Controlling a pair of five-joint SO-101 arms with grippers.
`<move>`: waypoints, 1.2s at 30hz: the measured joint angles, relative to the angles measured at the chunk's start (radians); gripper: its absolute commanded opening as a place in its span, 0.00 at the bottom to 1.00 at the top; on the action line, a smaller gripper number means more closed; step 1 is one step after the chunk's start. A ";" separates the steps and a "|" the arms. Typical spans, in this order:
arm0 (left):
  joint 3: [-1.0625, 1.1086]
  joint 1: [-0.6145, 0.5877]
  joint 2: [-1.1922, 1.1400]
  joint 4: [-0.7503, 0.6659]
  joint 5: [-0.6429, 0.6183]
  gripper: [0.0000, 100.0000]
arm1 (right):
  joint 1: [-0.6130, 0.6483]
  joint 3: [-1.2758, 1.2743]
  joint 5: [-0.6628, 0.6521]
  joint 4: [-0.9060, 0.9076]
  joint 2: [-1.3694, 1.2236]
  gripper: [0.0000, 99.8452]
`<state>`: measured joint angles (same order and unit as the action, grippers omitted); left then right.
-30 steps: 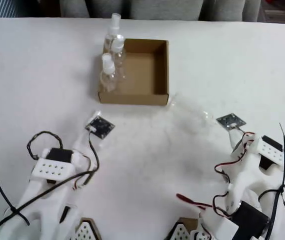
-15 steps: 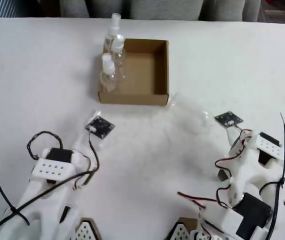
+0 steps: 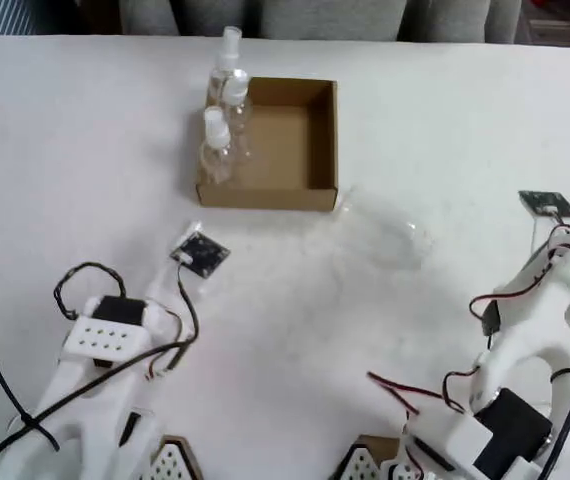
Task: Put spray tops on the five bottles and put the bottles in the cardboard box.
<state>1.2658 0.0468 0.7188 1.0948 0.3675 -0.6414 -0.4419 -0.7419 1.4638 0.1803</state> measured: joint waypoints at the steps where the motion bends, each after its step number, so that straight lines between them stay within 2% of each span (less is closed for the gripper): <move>1: 0.000 0.000 0.000 0.000 0.000 0.02 | 0.002 -0.021 0.005 -0.003 0.000 0.02; 5: 0.000 0.000 0.000 0.000 0.000 0.02 | -0.011 -0.100 0.015 -0.078 0.000 0.02; 14: 0.000 0.000 0.000 0.000 0.000 0.02 | -0.048 -0.127 0.161 -0.199 0.046 0.02; 19: 0.000 0.000 0.000 0.000 0.000 0.02 | -0.049 -0.238 0.189 -0.215 0.261 0.02; 25: 0.000 0.000 0.000 0.000 0.000 0.02 | 0.023 -0.425 0.216 -0.327 0.519 0.02; 31: 0.000 0.000 0.000 0.000 0.000 0.02 | 0.063 -0.439 0.428 -0.494 0.681 0.02; 36: 0.000 0.000 0.000 0.000 0.000 0.02 | 0.187 -0.442 0.545 -0.626 0.730 0.02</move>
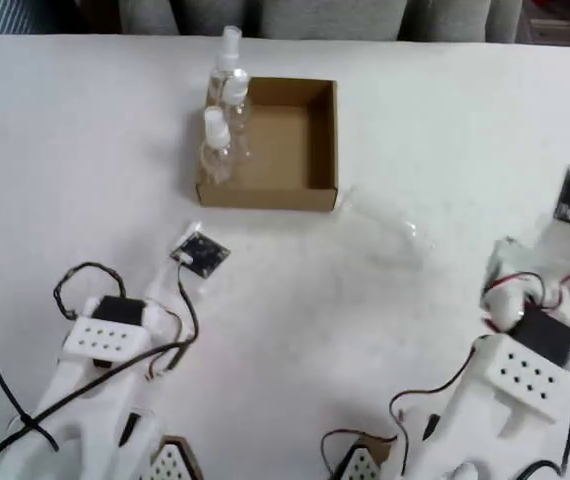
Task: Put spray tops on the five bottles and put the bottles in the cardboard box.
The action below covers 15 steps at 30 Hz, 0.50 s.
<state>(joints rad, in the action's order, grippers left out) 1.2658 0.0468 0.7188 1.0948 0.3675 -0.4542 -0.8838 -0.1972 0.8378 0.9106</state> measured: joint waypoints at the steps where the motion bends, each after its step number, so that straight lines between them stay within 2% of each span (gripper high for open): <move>1: 0.000 0.000 0.000 0.000 0.000 0.02 | 0.034 0.000 0.003 -0.018 0.000 0.02; 7: 0.000 0.000 0.000 0.000 0.000 0.02 | 0.193 -0.104 0.014 -0.144 0.003 0.02; 10: 0.000 0.000 0.000 0.000 0.000 0.02 | 0.245 -0.235 0.014 -0.308 0.021 0.02; 15: 0.000 -0.002 0.000 0.000 0.000 0.02 | 0.256 -0.454 0.021 -0.588 0.140 0.02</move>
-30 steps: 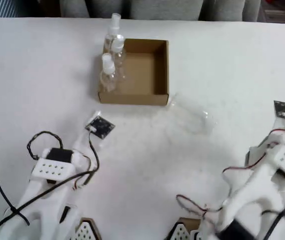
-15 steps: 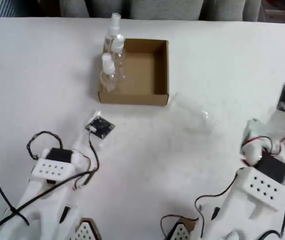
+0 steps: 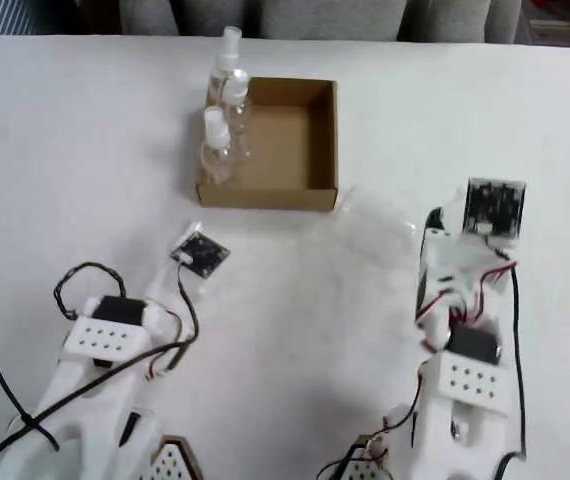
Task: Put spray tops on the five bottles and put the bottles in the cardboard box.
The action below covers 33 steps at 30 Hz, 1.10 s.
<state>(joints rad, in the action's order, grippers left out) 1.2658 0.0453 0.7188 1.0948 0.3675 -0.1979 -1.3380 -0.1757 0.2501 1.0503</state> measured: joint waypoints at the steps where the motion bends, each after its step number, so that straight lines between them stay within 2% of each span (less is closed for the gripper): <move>1: 0.000 0.000 0.000 0.000 0.000 0.02 | 0.006 -0.031 0.000 -0.023 0.031 0.02; 4: 0.002 0.002 0.000 0.000 0.000 0.02 | 0.008 -0.068 0.026 -0.052 0.126 0.02; 9: 0.002 0.002 0.000 0.000 0.000 0.02 | 0.006 -0.123 0.255 -0.058 0.290 0.02; 11: 0.002 0.002 0.000 0.000 0.000 0.02 | 0.035 -0.187 0.293 -0.064 0.367 0.02; 17: 0.002 0.000 0.000 0.000 0.000 0.02 | 0.144 -0.339 0.290 -0.066 0.660 0.02; 19: 0.002 0.000 0.000 0.000 0.000 0.02 | 0.155 -0.339 0.288 0.009 0.720 0.02; 26: -0.005 0.002 0.020 0.000 0.000 0.02 | 0.290 -0.344 0.315 0.183 0.723 0.02; 33: -0.018 0.002 0.229 0.000 0.000 0.02 | 0.362 -0.344 0.318 0.338 0.736 0.02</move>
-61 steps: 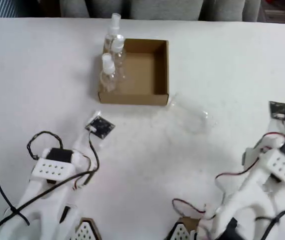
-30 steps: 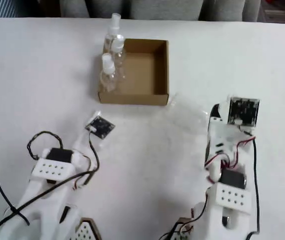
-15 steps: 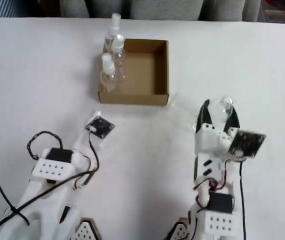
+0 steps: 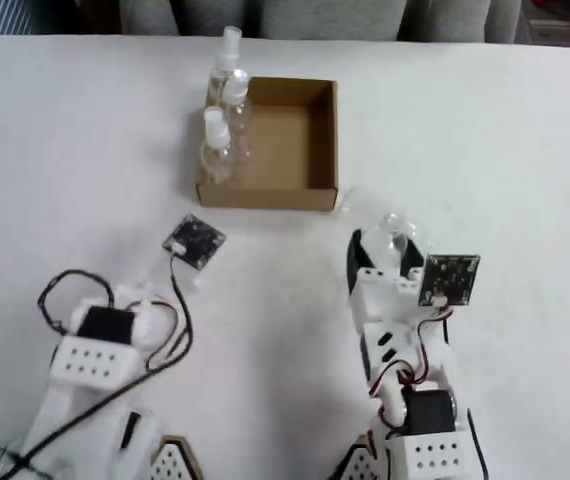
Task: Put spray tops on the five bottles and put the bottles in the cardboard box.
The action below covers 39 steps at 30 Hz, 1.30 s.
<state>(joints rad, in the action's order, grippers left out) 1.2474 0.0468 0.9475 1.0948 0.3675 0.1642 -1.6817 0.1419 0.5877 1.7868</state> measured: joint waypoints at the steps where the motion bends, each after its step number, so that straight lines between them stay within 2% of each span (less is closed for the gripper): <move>1: 0.000 0.000 0.052 0.000 0.000 0.02 | 0.002 0.000 0.000 0.014 0.000 0.02; 7: -0.054 -0.008 0.379 0.037 0.002 0.02 | 0.000 0.000 0.000 0.040 0.000 0.02; 12: -0.219 -0.092 0.408 0.115 0.003 0.02 | 0.000 0.000 0.000 0.040 0.000 0.02; 19: -0.385 -0.127 0.103 0.118 0.003 0.02 | 0.000 0.000 0.000 0.040 0.000 0.02; 27: -0.529 -0.031 -0.282 0.118 0.003 0.02 | 0.000 0.000 0.000 0.055 0.002 0.02; 39: -0.842 -0.021 -0.819 0.118 0.002 0.03 | 0.000 0.000 0.000 0.055 0.002 0.02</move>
<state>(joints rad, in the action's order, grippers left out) 0.4051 0.0253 0.1281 1.2129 0.3690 0.1642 -1.6817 0.1419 0.6429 1.7883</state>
